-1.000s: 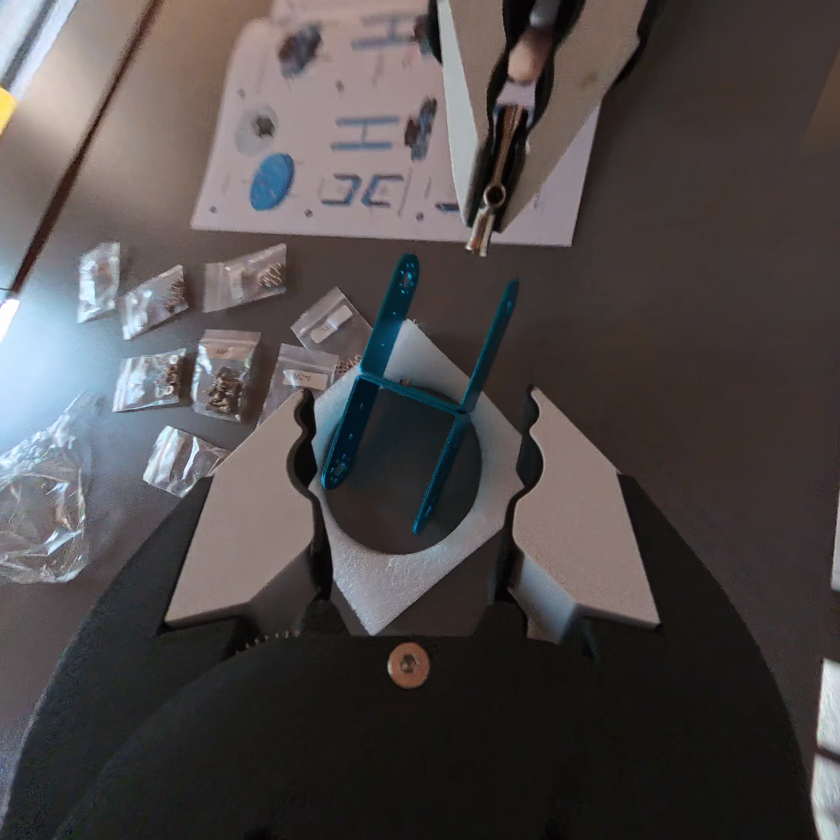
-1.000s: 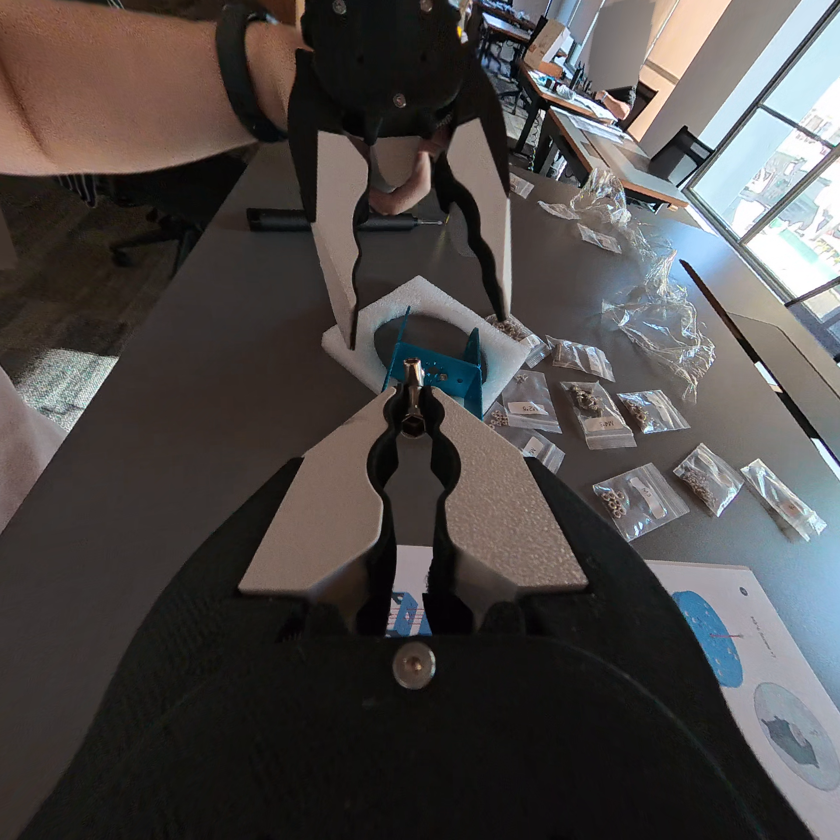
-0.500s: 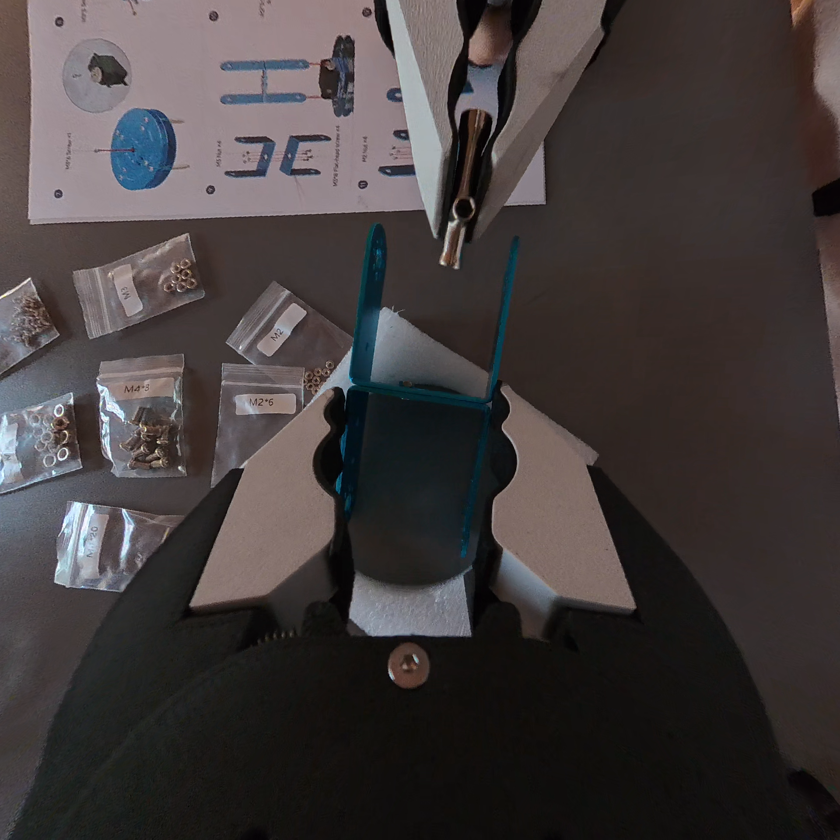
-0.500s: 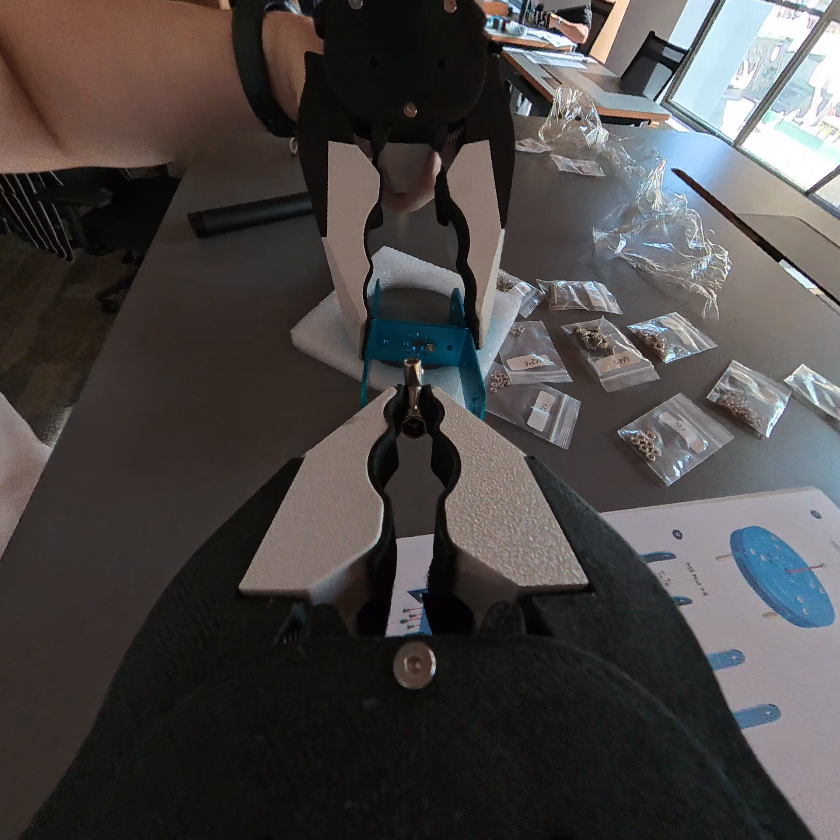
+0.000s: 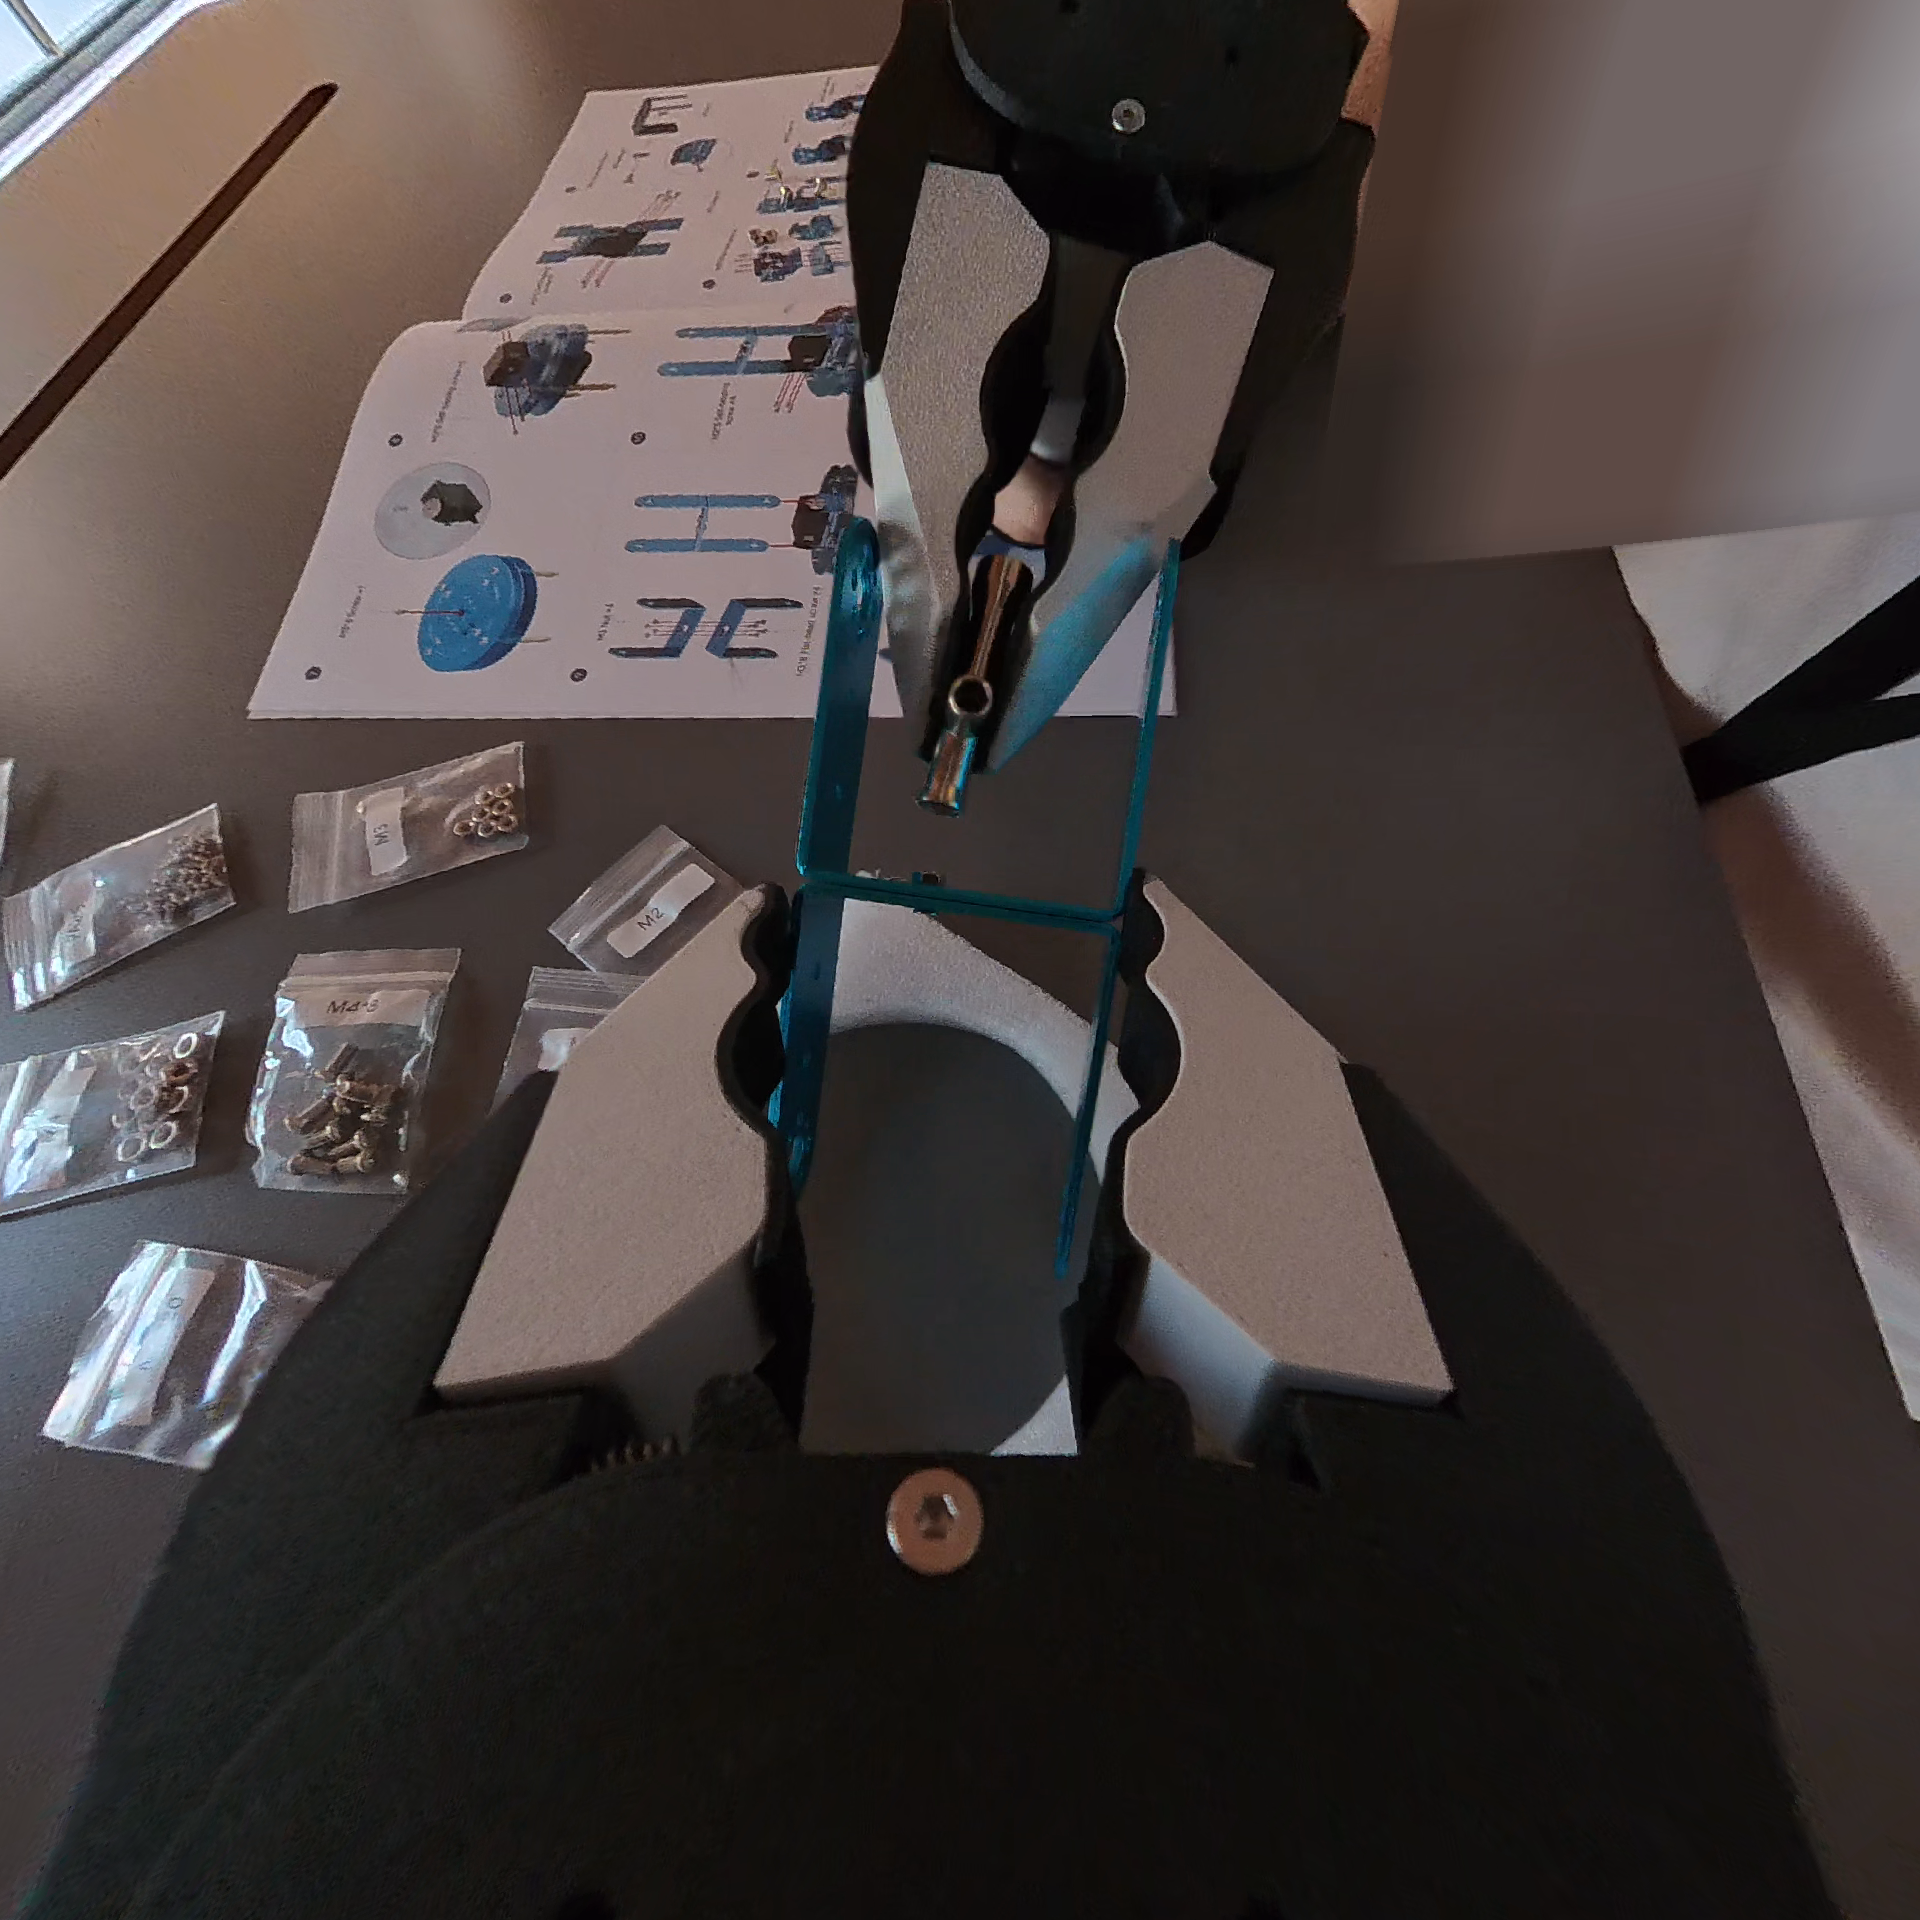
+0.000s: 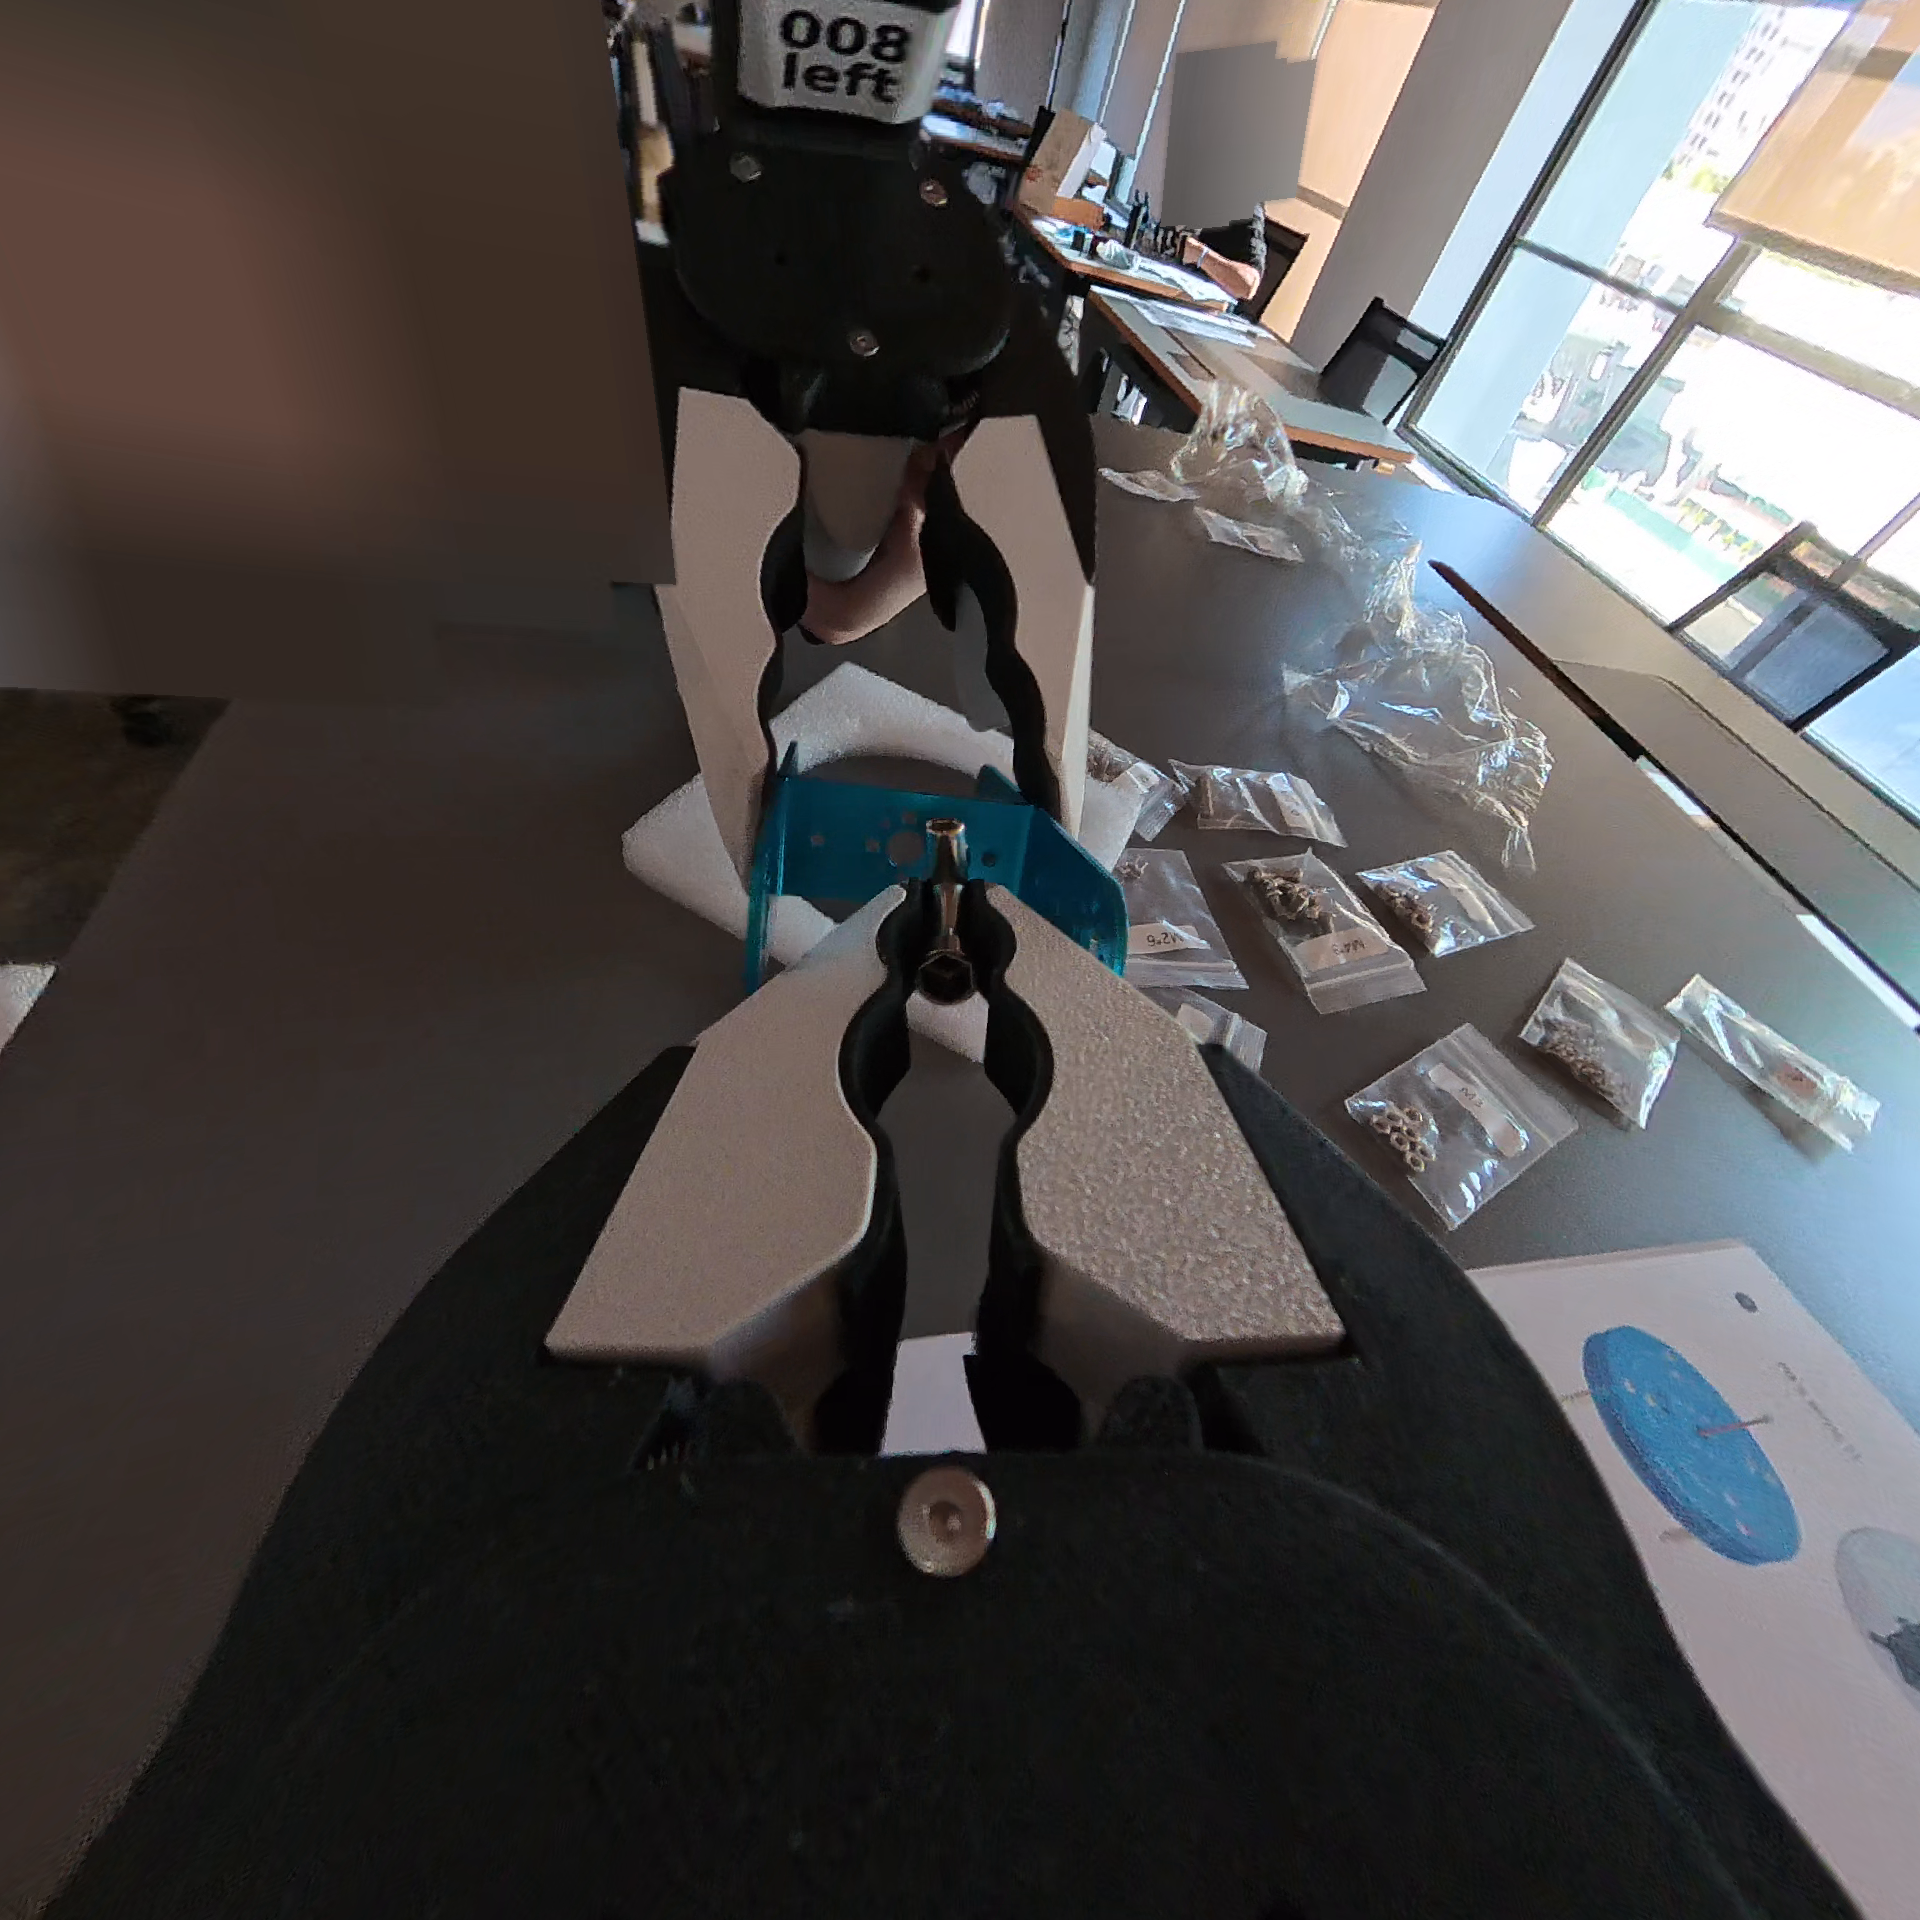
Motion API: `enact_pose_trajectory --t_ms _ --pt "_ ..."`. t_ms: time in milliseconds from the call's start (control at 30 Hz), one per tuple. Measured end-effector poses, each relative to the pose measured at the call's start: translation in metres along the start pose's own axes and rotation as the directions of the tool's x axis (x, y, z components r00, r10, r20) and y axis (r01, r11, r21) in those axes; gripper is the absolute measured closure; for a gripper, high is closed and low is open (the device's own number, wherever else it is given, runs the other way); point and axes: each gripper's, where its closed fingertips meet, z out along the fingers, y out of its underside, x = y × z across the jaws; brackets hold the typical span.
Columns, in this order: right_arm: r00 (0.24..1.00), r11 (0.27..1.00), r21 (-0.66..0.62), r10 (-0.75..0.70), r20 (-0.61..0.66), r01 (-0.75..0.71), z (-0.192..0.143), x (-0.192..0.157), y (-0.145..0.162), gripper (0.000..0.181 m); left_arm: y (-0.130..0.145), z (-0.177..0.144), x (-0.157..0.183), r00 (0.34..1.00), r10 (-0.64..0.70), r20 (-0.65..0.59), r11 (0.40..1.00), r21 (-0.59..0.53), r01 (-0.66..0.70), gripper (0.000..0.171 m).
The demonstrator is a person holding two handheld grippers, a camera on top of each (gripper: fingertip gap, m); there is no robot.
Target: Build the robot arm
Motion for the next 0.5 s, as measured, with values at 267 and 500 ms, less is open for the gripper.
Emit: enact_pose_trajectory --t_ms 267,500 --pt "0.986 0.984 -0.067 -0.164 -0.014 0.163 0.008 -0.004 0.009 0.175 0.005 0.002 0.004 0.996 -0.07 -0.055 0.998 -0.006 0.07 0.108" --pt "0.932 0.927 -0.099 -0.361 0.027 0.362 0.012 -0.013 0.015 0.175 0.009 0.005 0.011 0.992 -0.071 -0.103 0.997 -0.019 0.07 0.108"
